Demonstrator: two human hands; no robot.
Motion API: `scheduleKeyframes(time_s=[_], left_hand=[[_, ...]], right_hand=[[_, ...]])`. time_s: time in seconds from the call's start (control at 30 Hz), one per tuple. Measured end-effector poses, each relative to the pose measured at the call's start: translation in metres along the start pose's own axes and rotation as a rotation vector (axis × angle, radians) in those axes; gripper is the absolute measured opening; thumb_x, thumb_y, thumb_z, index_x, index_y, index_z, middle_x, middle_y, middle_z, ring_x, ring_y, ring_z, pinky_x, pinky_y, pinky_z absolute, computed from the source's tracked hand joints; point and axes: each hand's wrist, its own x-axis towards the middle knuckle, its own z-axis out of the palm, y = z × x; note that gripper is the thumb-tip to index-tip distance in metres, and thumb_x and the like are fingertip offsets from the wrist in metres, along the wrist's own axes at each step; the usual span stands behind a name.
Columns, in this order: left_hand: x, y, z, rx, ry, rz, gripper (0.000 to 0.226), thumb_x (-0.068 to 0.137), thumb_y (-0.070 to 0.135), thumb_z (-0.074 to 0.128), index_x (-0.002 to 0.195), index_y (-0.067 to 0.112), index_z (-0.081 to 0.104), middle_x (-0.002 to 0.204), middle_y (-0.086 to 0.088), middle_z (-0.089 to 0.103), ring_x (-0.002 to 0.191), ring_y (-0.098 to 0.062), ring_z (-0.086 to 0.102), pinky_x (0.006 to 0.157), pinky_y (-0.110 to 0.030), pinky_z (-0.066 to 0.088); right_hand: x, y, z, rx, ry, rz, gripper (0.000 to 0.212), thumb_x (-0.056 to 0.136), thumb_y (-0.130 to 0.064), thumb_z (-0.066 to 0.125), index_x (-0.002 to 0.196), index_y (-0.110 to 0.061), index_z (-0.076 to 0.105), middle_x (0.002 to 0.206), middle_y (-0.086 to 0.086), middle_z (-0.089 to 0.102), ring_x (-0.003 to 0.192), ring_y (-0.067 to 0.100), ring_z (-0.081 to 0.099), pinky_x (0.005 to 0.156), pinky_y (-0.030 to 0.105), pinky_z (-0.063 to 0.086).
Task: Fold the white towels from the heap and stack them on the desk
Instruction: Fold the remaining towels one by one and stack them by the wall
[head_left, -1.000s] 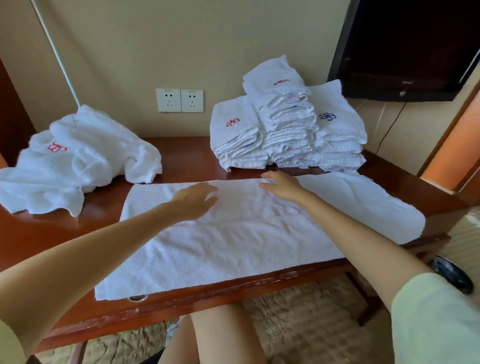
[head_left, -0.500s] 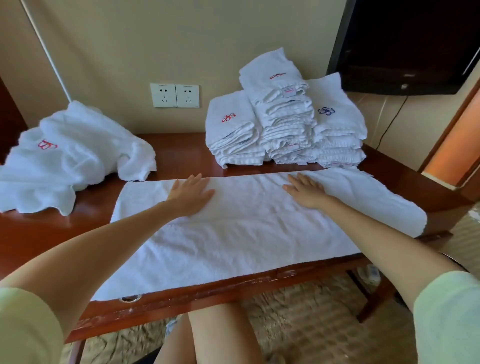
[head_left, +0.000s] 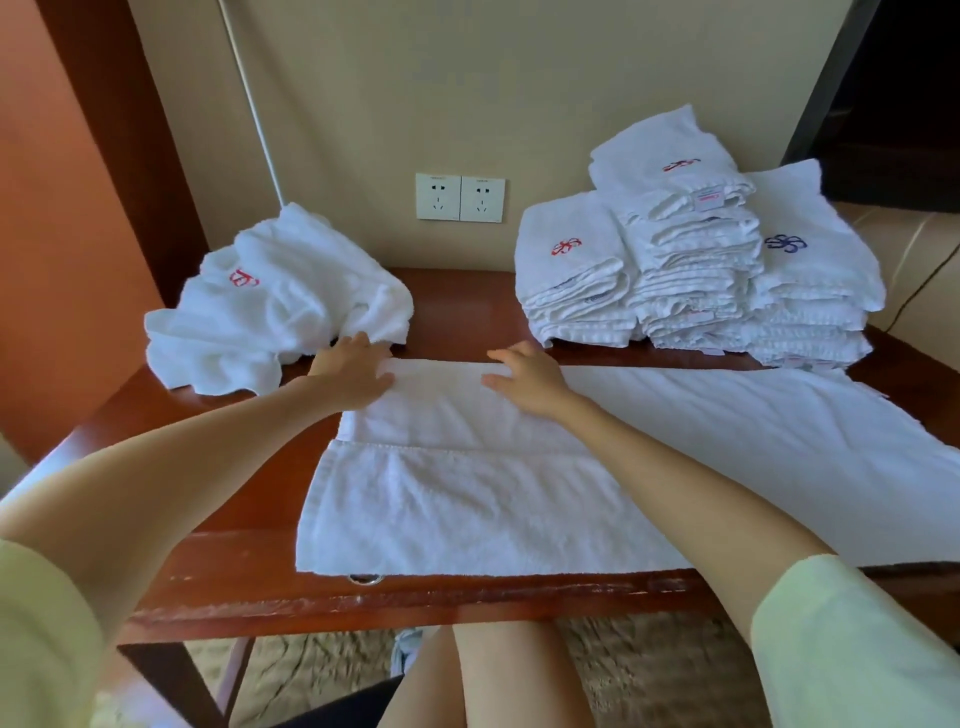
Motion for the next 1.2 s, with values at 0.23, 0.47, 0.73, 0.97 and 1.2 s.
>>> scheduleKeyframes(time_s=[0.23, 0.47, 0.73, 0.97, 1.2], left_hand=[[-0.012, -0.012, -0.025, -0.381, 0.081, -0.006, 0.019, 0.085, 0.017, 0.067, 0.1, 0.011, 0.059, 0.101, -0.007, 0.06, 0.086, -0.021, 0.053, 0.063, -0.028, 0.042], [-0.07, 0.004, -0.053, -0.365, 0.166, 0.211, 0.017, 0.081, 0.004, 0.067, 0.094, 0.011, 0.06, 0.092, -0.007, 0.061, 0.084, -0.024, 0.054, 0.065, -0.028, 0.04], [-0.151, 0.002, -0.045, -0.322, 0.225, 0.361, 0.028, 0.072, -0.001, 0.068, 0.083, 0.021, 0.054, 0.074, 0.018, 0.051, 0.065, -0.001, 0.05, 0.055, -0.016, 0.035], [-0.18, -0.013, -0.019, -0.206, 0.175, 0.451, 0.032, 0.07, 0.003, 0.07, 0.08, 0.027, 0.052, 0.079, 0.018, 0.048, 0.064, 0.001, 0.046, 0.051, -0.014, 0.026], [-0.178, -0.02, -0.005, -0.109, 0.105, 0.576, 0.032, 0.064, 0.013, 0.05, 0.092, 0.024, 0.057, 0.096, 0.013, 0.049, 0.092, -0.01, 0.041, 0.07, -0.02, 0.038]], right_hand=[[-0.004, -0.007, -0.017, -0.027, 0.078, -0.06, 0.047, 0.079, -0.05, 0.073, 0.114, -0.02, 0.065, 0.115, 0.003, 0.048, 0.117, 0.019, 0.046, 0.107, 0.034, 0.019], [-0.078, -0.014, -0.035, 0.12, 0.353, -0.329, 0.02, 0.081, -0.027, 0.076, 0.088, -0.013, 0.063, 0.084, -0.011, 0.057, 0.077, 0.007, 0.052, 0.067, 0.029, 0.043], [-0.174, -0.031, -0.032, -0.071, 0.545, -0.556, 0.014, 0.081, -0.024, 0.075, 0.077, -0.016, 0.064, 0.076, -0.008, 0.057, 0.067, 0.011, 0.054, 0.052, 0.024, 0.04], [-0.193, -0.036, -0.003, -0.152, 0.417, -0.668, 0.017, 0.073, -0.021, 0.083, 0.076, -0.022, 0.066, 0.079, -0.012, 0.06, 0.067, 0.008, 0.054, 0.049, 0.016, 0.036], [-0.197, -0.03, 0.001, -0.055, 0.205, -0.641, 0.018, 0.081, -0.04, 0.072, 0.088, -0.024, 0.067, 0.09, -0.016, 0.057, 0.08, 0.003, 0.051, 0.06, 0.016, 0.041]])
